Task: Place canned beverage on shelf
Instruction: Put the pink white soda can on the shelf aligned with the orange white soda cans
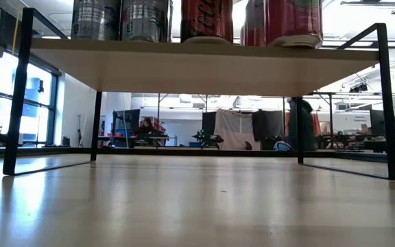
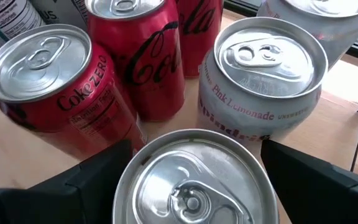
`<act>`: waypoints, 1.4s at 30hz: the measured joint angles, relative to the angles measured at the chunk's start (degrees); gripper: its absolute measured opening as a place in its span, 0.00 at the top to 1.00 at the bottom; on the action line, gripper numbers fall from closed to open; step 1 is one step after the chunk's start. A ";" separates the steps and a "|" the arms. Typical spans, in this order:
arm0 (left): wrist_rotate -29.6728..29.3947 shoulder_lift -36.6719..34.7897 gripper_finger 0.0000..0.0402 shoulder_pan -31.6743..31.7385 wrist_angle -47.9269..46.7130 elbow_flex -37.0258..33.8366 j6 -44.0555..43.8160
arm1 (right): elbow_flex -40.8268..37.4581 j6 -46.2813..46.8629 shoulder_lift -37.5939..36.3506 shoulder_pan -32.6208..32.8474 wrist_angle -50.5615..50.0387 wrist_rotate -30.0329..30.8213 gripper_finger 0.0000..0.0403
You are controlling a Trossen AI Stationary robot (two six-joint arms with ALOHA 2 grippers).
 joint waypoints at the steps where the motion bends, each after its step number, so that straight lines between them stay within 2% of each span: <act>1: 0.00 -0.01 0.36 0.00 0.00 0.00 0.00 | 0.00 0.01 0.00 -0.01 0.00 -0.04 0.15; 12: 0.09 -0.02 0.36 0.00 0.00 0.00 0.42 | 0.00 -0.13 -0.79 -0.24 -0.86 -1.91 0.15; 20: 0.39 -0.02 0.36 0.00 0.00 0.02 0.11 | 0.00 -0.16 -4.10 -0.24 -1.64 -0.51 0.15; 26: 0.39 -0.02 0.36 0.00 0.01 0.02 0.09 | 0.00 -0.66 -8.43 -0.03 -0.99 3.37 0.15; 29: 0.62 -0.02 0.36 0.00 0.03 0.02 0.06 | 0.00 -5.10 -12.26 1.33 -1.03 3.32 0.15; 31: 0.70 -0.02 0.36 0.00 0.02 0.02 0.04 | 0.00 -11.04 -14.91 2.97 -1.23 1.53 0.15; 35: 0.72 -0.02 0.36 0.00 0.02 0.02 -0.11 | 0.00 -23.73 -18.37 6.01 -1.27 -7.12 0.15; 42: -0.30 -0.02 0.36 0.00 0.03 0.02 -0.09 | 0.02 -31.80 -15.58 6.86 -5.43 -13.80 0.15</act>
